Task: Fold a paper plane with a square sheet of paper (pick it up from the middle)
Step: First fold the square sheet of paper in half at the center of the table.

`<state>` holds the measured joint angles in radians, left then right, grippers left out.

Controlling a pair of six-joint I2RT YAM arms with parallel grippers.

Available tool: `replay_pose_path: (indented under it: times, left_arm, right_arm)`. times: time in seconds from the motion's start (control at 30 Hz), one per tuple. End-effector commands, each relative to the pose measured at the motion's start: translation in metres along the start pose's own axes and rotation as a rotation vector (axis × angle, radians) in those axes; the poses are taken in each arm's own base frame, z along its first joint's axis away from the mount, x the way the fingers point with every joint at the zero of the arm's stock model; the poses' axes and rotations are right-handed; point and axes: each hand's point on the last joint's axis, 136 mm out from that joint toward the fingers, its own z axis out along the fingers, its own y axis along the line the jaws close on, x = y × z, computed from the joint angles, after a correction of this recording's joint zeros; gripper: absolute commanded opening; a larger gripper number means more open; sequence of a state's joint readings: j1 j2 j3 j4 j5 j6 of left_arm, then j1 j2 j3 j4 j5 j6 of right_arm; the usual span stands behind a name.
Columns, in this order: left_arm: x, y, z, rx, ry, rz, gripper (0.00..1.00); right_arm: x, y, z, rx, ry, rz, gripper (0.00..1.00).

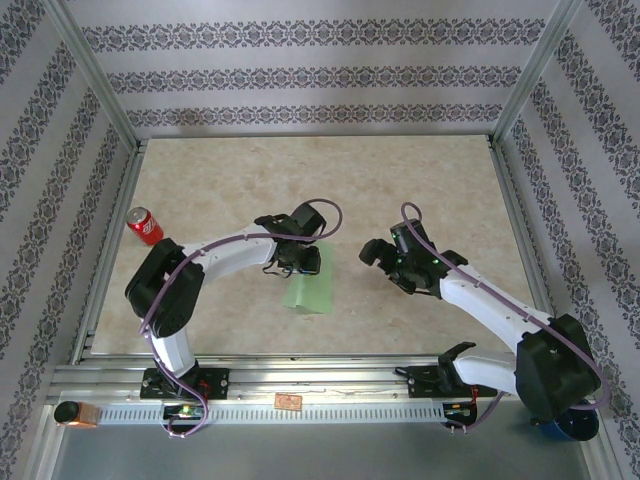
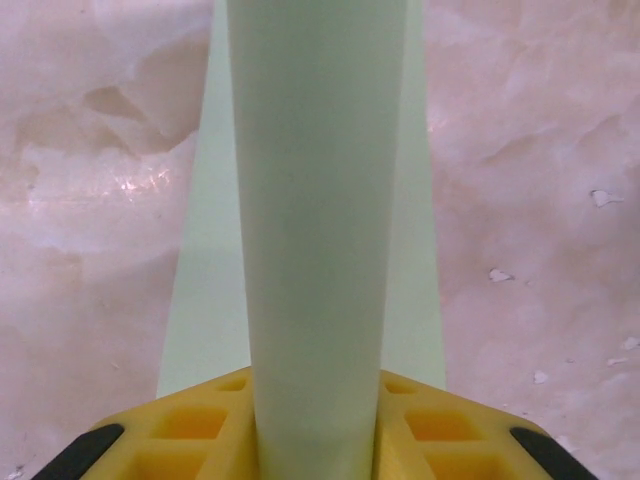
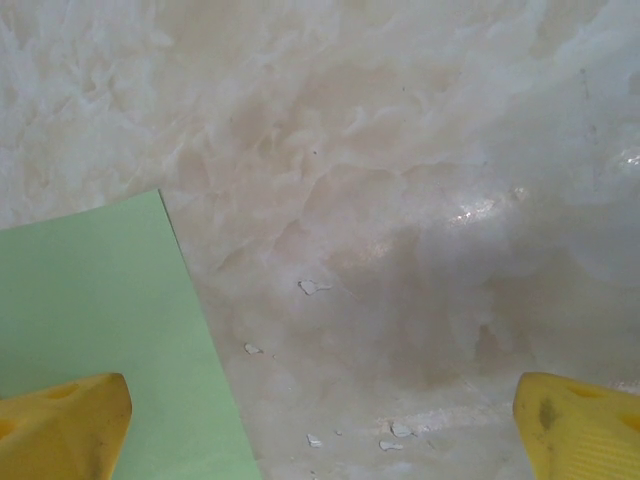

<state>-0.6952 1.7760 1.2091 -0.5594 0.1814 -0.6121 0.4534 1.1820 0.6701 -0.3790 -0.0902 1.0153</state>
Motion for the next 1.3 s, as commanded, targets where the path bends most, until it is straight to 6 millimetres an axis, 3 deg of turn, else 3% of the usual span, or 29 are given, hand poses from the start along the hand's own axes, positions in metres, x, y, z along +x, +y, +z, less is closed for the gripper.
replay_pose_path:
  times: [0.0,0.2,0.33,0.43,0.7,0.93,1.1,1.27]
  left_arm:
    - [-0.013,-0.018,-0.013,0.136,-0.046,-0.036,0.29]
    - [-0.033,-0.058,-0.042,0.491,-0.093,-0.128,0.32]
    - [-0.047,-0.072,-0.059,0.671,-0.118,-0.203,0.33]
    - [-0.047,-0.076,-0.061,0.735,-0.098,-0.233,0.33]
    - [-0.025,-0.041,-0.015,0.549,-0.026,-0.294,0.34]
    - [-0.01,-0.017,0.016,0.446,0.0,-0.334,0.37]
    - [-0.004,-0.007,0.028,0.403,0.006,-0.345,0.38]
    - [0.001,0.007,0.027,0.324,-0.005,-0.328,0.5]
  right_arm:
    - [-0.002,-0.008,-0.005,0.011,-0.012,-0.007,0.98]
    - [-0.006,0.012,-0.014,-0.065,-0.009,-0.099,0.98]
    - [-0.009,0.031,-0.023,-0.155,-0.014,-0.206,0.98]
    - [-0.011,0.037,-0.028,-0.196,-0.023,-0.218,0.98]
    - [0.004,0.06,-0.026,-0.337,0.077,-0.249,0.91]
    - [0.01,0.066,-0.017,-0.375,0.111,-0.235,0.84]
    - [0.016,0.072,-0.007,-0.403,0.141,-0.208,0.78]
    - [0.023,0.077,0.001,-0.417,0.159,-0.196,0.77]
